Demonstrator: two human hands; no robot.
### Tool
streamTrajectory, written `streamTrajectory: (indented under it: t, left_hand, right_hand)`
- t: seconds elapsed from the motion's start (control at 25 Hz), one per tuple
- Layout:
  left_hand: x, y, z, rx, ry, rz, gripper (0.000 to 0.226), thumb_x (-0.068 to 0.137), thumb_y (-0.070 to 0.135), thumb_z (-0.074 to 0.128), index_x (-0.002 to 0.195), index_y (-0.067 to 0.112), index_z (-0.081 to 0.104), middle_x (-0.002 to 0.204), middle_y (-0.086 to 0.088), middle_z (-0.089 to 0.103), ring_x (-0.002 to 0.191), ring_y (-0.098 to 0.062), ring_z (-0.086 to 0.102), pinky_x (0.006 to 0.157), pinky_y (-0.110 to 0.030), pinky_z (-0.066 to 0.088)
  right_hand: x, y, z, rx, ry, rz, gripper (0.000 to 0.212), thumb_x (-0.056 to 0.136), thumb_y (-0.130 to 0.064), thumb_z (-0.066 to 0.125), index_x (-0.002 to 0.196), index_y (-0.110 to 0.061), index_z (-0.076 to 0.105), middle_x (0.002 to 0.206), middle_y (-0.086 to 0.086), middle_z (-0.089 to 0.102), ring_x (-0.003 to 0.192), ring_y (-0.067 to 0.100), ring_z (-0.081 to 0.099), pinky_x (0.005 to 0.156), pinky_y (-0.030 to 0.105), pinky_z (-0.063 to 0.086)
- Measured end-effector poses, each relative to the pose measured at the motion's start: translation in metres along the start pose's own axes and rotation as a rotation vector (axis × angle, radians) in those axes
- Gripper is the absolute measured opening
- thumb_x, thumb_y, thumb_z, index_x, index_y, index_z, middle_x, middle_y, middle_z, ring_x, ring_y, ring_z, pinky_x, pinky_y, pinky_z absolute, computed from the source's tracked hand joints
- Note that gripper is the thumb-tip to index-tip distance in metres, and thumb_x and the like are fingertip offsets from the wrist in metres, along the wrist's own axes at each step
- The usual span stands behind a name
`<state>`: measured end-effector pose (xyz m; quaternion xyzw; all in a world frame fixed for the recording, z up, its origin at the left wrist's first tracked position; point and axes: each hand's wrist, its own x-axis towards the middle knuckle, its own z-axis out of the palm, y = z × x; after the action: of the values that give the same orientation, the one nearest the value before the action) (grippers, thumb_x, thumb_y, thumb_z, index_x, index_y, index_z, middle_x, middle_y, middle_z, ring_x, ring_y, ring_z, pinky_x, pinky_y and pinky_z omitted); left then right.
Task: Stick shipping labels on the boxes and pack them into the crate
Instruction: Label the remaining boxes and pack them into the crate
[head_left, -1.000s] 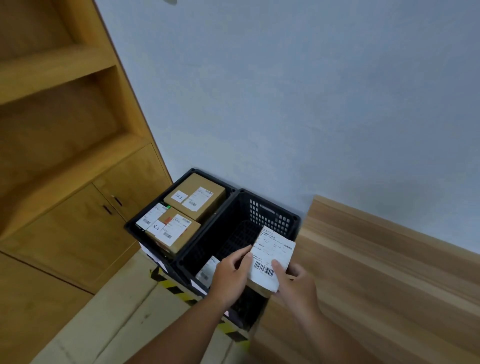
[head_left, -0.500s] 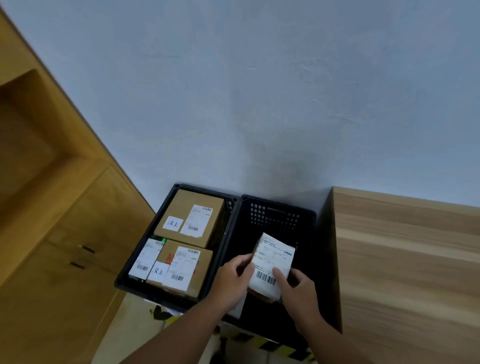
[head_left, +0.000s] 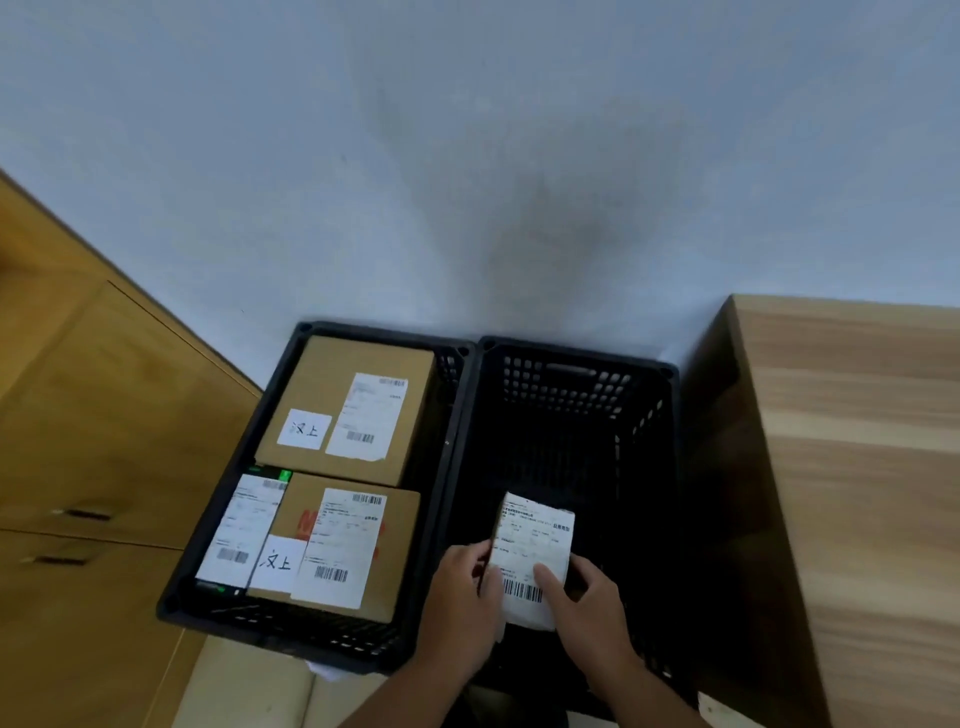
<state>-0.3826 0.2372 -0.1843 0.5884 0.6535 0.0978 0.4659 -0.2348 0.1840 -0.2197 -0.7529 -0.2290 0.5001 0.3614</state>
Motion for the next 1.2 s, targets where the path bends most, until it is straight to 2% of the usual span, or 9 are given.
streamTrajectory:
  t: [0.28,0.44,0.56,0.68,0.8,0.88,1.0,1.12,1.2]
  left_hand:
    - [0.057,-0.059,0.059,0.158,-0.085,-0.155,0.049,0.098,0.033,0.054,0.145,0.022,0.045,0.132,0.001,0.055,0.118,-0.016,0.057,0.098,-0.035,0.052]
    - [0.072,-0.078,0.068,0.173,-0.162,-0.275,0.055,0.1,0.036,0.053,0.15,0.017,0.039,0.142,-0.003,0.053,0.127,-0.021,0.057,0.105,-0.038,0.05]
    - [0.073,-0.085,0.071,0.196,-0.205,-0.271,0.068,0.102,0.036,0.049,0.159,0.011,0.02,0.154,-0.008,0.042,0.137,-0.023,0.049,0.111,-0.037,0.045]
    - [0.065,-0.082,0.078,0.324,-0.2,-0.253,0.071,0.105,0.039,0.038,0.16,0.004,0.008,0.162,-0.014,0.028,0.146,-0.026,0.036,0.117,-0.038,0.038]
    - [0.058,-0.077,0.081,0.469,-0.2,-0.208,0.07,0.106,0.035,0.032,0.161,0.002,0.005,0.169,-0.015,0.01,0.155,-0.025,0.017,0.124,-0.036,0.025]
    - [0.058,-0.078,0.079,0.466,-0.226,-0.199,0.068,0.106,0.035,0.032,0.161,0.002,0.008,0.169,-0.014,0.011,0.155,-0.024,0.018,0.124,-0.034,0.024]
    - [0.059,-0.083,0.074,0.409,-0.258,-0.22,0.063,0.105,0.038,0.034,0.157,0.003,0.024,0.161,-0.015,0.031,0.145,-0.025,0.038,0.116,-0.036,0.039]
    - [0.053,-0.08,0.068,0.334,-0.213,-0.197,0.044,0.105,0.04,0.037,0.135,0.01,0.048,0.137,-0.009,0.056,0.121,-0.019,0.058,0.101,-0.037,0.051]
    - [0.042,-0.071,0.061,0.329,-0.218,-0.177,0.038,0.105,0.04,0.039,0.131,0.014,0.05,0.129,-0.004,0.059,0.115,-0.017,0.059,0.098,-0.036,0.052]
  right_hand:
    - [0.076,0.081,0.049,-0.053,-0.09,0.087,0.029,0.092,-0.023,0.072,0.12,-0.016,0.065,0.103,-0.007,0.071,0.09,0.005,0.069,0.068,0.014,0.053]
    - [0.091,0.101,0.067,-0.108,-0.15,0.159,0.03,0.092,-0.016,0.072,0.121,-0.012,0.063,0.105,-0.002,0.069,0.091,0.009,0.066,0.075,0.019,0.055]
    - [0.094,0.11,0.075,-0.139,-0.194,0.171,0.032,0.092,-0.01,0.071,0.122,-0.012,0.062,0.106,-0.006,0.067,0.092,0.004,0.064,0.085,0.022,0.054]
    - [0.094,0.112,0.077,-0.14,-0.211,0.176,0.035,0.089,-0.008,0.074,0.12,-0.015,0.06,0.1,-0.013,0.065,0.09,-0.004,0.061,0.074,0.009,0.05]
    - [0.092,0.113,0.079,-0.143,-0.245,0.19,0.034,0.088,-0.003,0.074,0.116,-0.017,0.061,0.102,-0.012,0.066,0.09,-0.007,0.06,0.065,0.003,0.049]
    - [0.093,0.115,0.082,-0.15,-0.24,0.184,0.032,0.089,-0.001,0.072,0.113,-0.018,0.062,0.1,-0.013,0.066,0.088,-0.009,0.059,0.064,0.002,0.048]
    - [0.093,0.117,0.083,-0.174,-0.235,0.194,0.031,0.089,-0.001,0.072,0.115,-0.016,0.064,0.098,-0.013,0.067,0.085,-0.008,0.06,0.062,0.003,0.049]
    - [0.088,0.106,0.078,-0.195,-0.218,0.184,0.03,0.092,-0.013,0.072,0.12,-0.017,0.062,0.115,-0.001,0.07,0.087,-0.005,0.061,0.062,0.002,0.047]
    - [0.078,0.09,0.064,-0.237,-0.148,0.145,0.043,0.092,-0.025,0.073,0.13,-0.014,0.056,0.121,-0.002,0.063,0.095,0.004,0.06,0.069,0.003,0.045]
